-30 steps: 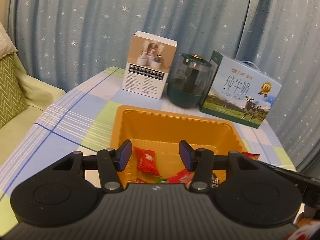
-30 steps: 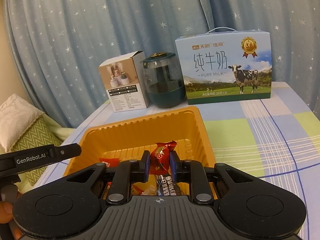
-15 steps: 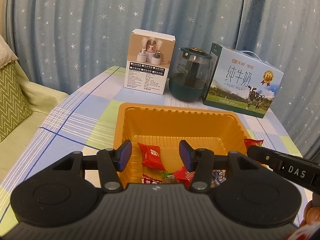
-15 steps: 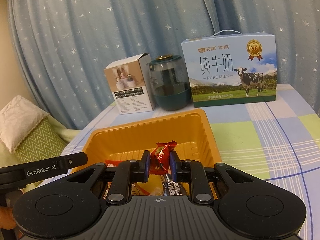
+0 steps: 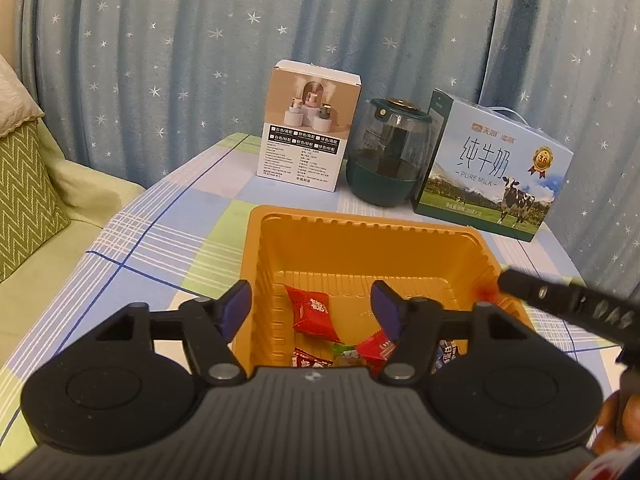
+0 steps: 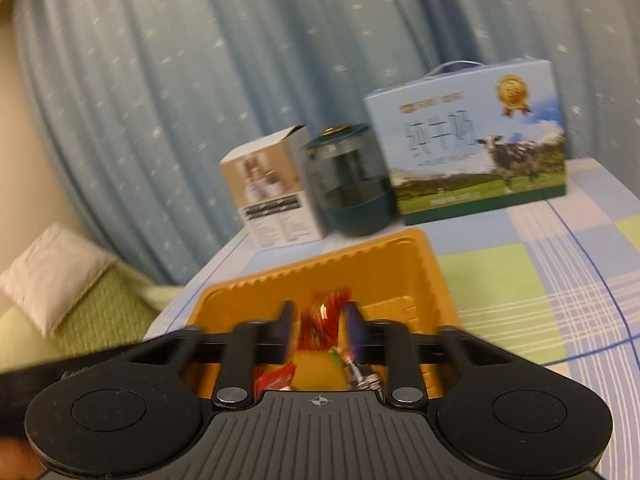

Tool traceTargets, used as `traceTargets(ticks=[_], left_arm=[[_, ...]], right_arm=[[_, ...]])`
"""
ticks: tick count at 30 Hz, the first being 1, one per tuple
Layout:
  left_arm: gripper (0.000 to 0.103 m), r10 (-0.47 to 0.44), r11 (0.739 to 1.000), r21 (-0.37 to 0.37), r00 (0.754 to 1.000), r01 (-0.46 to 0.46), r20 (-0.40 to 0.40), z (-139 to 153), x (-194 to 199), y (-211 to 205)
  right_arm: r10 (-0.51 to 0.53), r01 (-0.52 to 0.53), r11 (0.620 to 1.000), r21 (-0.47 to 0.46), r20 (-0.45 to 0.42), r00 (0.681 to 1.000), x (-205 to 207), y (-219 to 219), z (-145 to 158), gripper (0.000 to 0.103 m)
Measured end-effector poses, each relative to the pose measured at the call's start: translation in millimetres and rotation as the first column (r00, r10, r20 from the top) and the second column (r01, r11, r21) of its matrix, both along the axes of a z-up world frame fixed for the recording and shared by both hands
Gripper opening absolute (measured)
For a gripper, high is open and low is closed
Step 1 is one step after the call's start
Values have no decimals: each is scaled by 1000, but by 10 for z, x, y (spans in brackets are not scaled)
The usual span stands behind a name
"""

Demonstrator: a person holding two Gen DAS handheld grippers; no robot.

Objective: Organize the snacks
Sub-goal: 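Carry both candies over the orange tray and open both tools to drop them, then lift both open tools away from the orange tray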

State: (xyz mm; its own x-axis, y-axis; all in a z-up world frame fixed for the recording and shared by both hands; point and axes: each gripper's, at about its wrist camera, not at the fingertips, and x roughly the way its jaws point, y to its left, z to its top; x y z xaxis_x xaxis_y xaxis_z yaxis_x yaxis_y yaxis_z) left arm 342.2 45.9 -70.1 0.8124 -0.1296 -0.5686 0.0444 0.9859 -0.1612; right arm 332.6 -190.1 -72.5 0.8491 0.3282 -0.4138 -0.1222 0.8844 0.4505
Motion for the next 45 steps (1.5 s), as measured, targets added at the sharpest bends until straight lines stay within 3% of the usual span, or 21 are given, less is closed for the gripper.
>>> traceTargets(ticks=[10,37,45], left_arm=[[67,-18,1000,14,1000,18,0,-9,-11,-65],[88,-54,995,85,998,53,12,-9,-203,-230],[89,-54,991,120,998,52,11,-36,-398,-208]], right_arm=[[-68,68,998,-9,-42,997,10,-157,-27,66],[-61,56,996,-70,-66,996,-95,-135,-26,66],[-46,38,991,-131,-59,997,-265,-76,-15,66]])
